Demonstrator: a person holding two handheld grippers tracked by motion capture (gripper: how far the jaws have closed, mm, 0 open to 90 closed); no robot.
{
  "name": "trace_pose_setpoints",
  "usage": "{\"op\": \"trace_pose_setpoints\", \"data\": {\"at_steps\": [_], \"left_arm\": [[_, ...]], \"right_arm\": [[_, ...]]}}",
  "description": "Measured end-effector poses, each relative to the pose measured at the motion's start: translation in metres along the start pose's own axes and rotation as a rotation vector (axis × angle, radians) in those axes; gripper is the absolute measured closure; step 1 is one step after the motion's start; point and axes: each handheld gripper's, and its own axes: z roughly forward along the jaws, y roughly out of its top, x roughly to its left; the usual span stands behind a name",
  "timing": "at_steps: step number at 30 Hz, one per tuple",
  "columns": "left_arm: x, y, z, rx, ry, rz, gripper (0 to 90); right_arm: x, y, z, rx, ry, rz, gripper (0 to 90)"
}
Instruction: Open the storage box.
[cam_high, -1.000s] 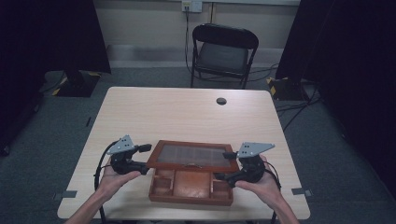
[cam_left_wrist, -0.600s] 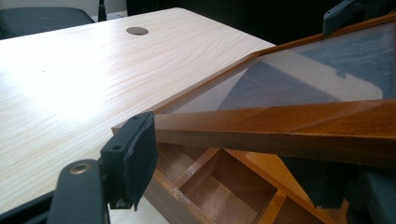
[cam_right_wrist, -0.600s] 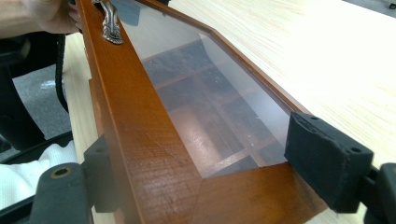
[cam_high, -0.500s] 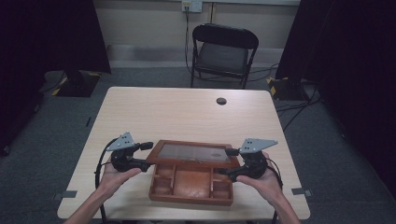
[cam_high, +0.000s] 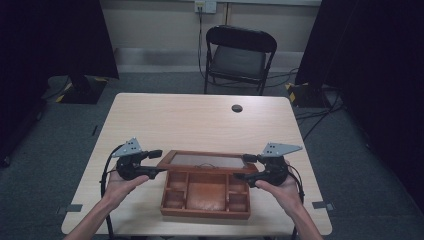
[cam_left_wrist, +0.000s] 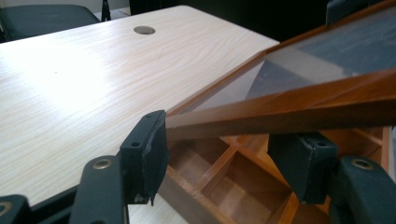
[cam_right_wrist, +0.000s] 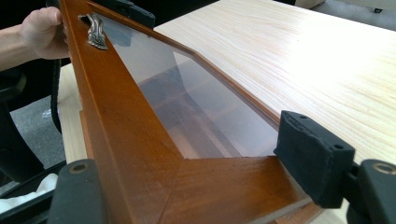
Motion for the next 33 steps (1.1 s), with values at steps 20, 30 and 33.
{"op": "trace_pose_setpoints", "data": {"at_steps": [20,30,33], "left_arm": [[0.006,0.013,0.008,0.011,-0.022,0.001,49.7],[0.008,0.019,0.013,0.0,-0.025,0.02,47.3],[0.01,0.02,0.015,-0.016,-0.022,0.008,47.6]], "right_arm": [[-0.014,0.005,0.002,-0.03,-0.028,0.033,33.4],[-0.023,0.005,0.006,-0.056,-0.019,0.05,40.2],[-0.026,0.008,0.006,-0.065,-0.019,0.06,40.4]]}}
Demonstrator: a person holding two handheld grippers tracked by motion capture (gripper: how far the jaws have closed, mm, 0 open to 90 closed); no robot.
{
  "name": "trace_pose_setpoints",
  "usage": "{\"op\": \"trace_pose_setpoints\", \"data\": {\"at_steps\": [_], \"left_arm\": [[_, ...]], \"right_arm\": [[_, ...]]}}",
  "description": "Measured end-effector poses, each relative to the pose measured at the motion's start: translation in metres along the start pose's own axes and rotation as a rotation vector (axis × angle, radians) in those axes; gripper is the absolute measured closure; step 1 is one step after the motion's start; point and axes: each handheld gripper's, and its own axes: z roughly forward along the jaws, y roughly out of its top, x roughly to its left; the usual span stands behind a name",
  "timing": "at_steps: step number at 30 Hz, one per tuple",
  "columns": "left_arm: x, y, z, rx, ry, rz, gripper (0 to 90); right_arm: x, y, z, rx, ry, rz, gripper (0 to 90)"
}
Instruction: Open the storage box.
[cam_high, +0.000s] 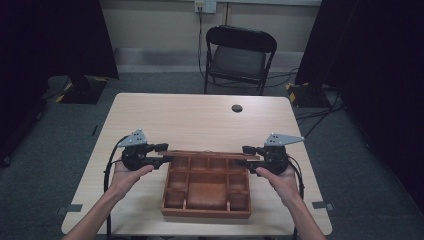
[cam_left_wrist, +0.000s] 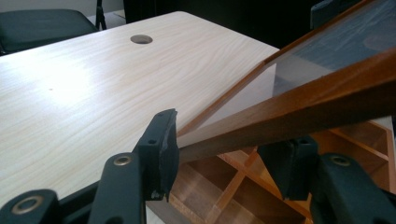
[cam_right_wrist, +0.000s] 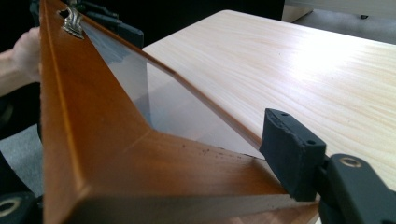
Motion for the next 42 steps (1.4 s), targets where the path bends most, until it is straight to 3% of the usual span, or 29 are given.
{"op": "trace_pose_setpoints", "data": {"at_steps": [7,8,17,42], "left_arm": [[0.002,0.01,0.006,0.013,0.0,0.019,47.7],[0.001,0.01,0.007,0.01,-0.004,0.001,50.4],[0.006,0.015,0.01,-0.001,0.003,-0.014,51.9],[0.019,0.014,0.022,-0.002,0.016,-0.041,54.5]], "right_arm": [[-0.005,0.005,0.002,-0.02,-0.003,0.017,40.4],[-0.006,0.006,0.002,-0.025,-0.007,0.021,40.4],[-0.015,0.008,0.005,-0.05,-0.019,0.044,40.8],[-0.034,0.002,0.016,-0.013,-0.065,0.062,41.0]]}}
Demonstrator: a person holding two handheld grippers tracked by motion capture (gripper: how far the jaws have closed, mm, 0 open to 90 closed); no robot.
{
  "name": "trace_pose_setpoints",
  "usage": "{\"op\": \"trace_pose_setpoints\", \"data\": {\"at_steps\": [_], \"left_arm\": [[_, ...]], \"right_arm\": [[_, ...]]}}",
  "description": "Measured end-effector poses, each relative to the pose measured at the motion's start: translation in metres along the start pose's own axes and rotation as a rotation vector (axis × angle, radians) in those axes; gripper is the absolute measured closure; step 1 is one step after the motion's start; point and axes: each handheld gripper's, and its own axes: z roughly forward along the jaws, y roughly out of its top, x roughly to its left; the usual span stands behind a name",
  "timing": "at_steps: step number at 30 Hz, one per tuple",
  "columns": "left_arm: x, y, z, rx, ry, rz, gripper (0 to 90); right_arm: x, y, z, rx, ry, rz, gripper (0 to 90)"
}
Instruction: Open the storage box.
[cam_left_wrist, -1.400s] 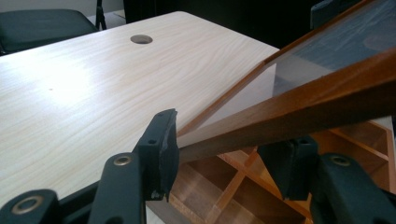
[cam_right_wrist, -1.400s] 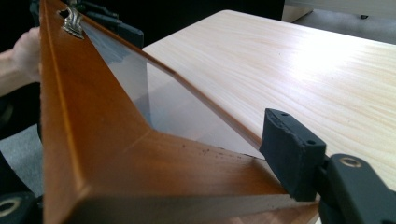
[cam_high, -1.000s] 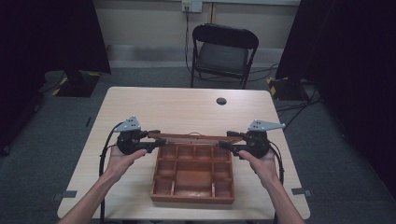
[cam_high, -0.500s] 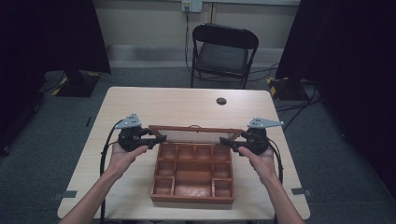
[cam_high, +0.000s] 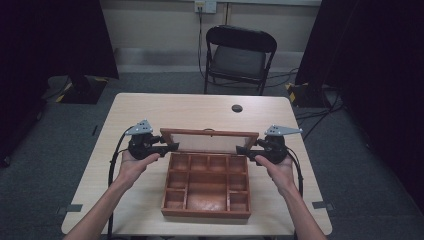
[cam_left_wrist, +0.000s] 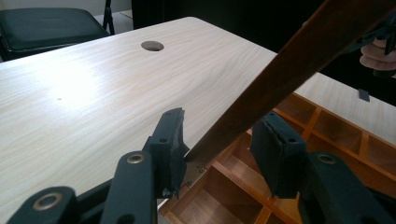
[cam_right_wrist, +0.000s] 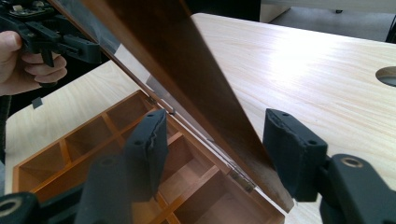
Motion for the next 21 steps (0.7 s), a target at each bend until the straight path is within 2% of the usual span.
{"op": "trace_pose_setpoints", "data": {"at_steps": [5,7,9,13,14,21], "left_arm": [[0.003,-0.002,0.003,0.012,0.003,-0.003,55.1],[0.005,-0.002,0.005,0.01,0.007,-0.007,55.5],[0.006,-0.002,0.006,0.002,0.006,-0.01,56.0],[0.008,-0.002,0.007,-0.001,0.012,-0.016,56.6],[0.009,-0.002,0.007,0.007,0.016,-0.008,56.8],[0.012,-0.005,0.011,0.019,0.022,-0.021,57.6]], "right_arm": [[-0.005,-0.001,0.003,-0.008,0.008,0.013,45.4],[-0.006,-0.001,0.005,-0.002,-0.006,0.004,46.5],[-0.007,-0.001,0.006,0.008,-0.015,-0.005,46.5],[-0.011,-0.002,0.008,0.012,-0.019,0.008,45.9],[-0.012,-0.002,0.009,0.016,-0.026,0.006,45.7],[-0.016,-0.005,0.015,0.029,-0.034,-0.011,46.2]]}}
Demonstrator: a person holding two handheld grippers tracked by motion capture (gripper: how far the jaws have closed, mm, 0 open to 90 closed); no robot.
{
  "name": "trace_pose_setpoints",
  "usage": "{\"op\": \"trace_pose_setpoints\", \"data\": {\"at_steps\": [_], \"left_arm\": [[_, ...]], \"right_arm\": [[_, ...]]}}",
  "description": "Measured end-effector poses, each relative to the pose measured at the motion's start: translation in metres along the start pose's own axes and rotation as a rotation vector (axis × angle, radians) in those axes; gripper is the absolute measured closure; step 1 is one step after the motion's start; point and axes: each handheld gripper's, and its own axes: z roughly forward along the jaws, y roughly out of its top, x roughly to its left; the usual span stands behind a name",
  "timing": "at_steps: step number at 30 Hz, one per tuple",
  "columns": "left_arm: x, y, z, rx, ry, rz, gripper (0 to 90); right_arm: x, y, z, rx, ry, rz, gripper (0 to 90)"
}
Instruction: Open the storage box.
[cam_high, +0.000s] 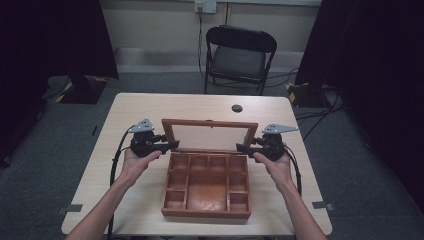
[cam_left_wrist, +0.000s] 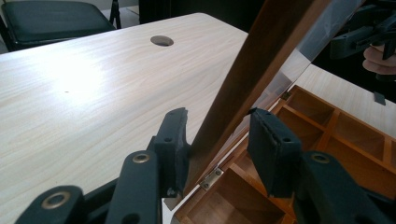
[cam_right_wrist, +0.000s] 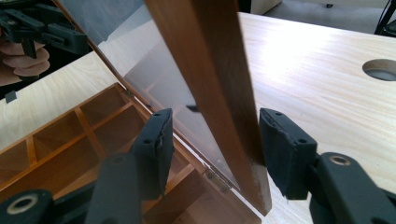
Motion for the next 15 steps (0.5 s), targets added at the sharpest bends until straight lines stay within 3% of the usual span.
{"op": "trace_pose_setpoints", "data": {"at_steps": [9,15], "left_arm": [[0.0053,-0.0036,0.0065,0.022,0.011,-0.005,58.6],[0.0064,-0.0045,0.0085,0.009,0.012,-0.016,59.1]], "right_arm": [[-0.0043,-0.003,0.0077,0.003,-0.004,-0.006,48.8],[-0.0067,-0.0044,0.0097,0.001,-0.012,-0.004,51.0]]}}
